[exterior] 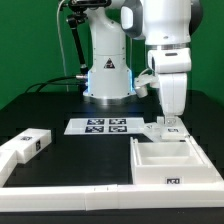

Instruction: Assemble cabinet

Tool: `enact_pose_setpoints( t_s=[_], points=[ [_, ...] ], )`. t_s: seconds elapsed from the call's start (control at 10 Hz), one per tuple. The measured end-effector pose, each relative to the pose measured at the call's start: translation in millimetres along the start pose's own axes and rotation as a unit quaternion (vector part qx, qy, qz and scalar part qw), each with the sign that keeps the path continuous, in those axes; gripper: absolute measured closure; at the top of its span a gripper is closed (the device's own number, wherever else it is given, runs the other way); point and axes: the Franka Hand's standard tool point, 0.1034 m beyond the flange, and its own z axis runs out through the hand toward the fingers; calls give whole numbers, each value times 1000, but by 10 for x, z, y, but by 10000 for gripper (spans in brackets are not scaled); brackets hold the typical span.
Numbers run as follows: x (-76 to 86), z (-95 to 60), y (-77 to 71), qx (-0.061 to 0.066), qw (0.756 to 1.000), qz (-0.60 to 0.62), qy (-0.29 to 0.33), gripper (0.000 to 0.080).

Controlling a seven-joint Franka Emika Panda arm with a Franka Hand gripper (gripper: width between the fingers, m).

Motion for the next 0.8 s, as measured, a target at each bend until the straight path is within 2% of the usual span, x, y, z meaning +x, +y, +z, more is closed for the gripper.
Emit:
enact_pose_setpoints(
  t_s=[0.8],
  points=[
    [-5,32,-12,3,1000,1,0,729]
  ],
)
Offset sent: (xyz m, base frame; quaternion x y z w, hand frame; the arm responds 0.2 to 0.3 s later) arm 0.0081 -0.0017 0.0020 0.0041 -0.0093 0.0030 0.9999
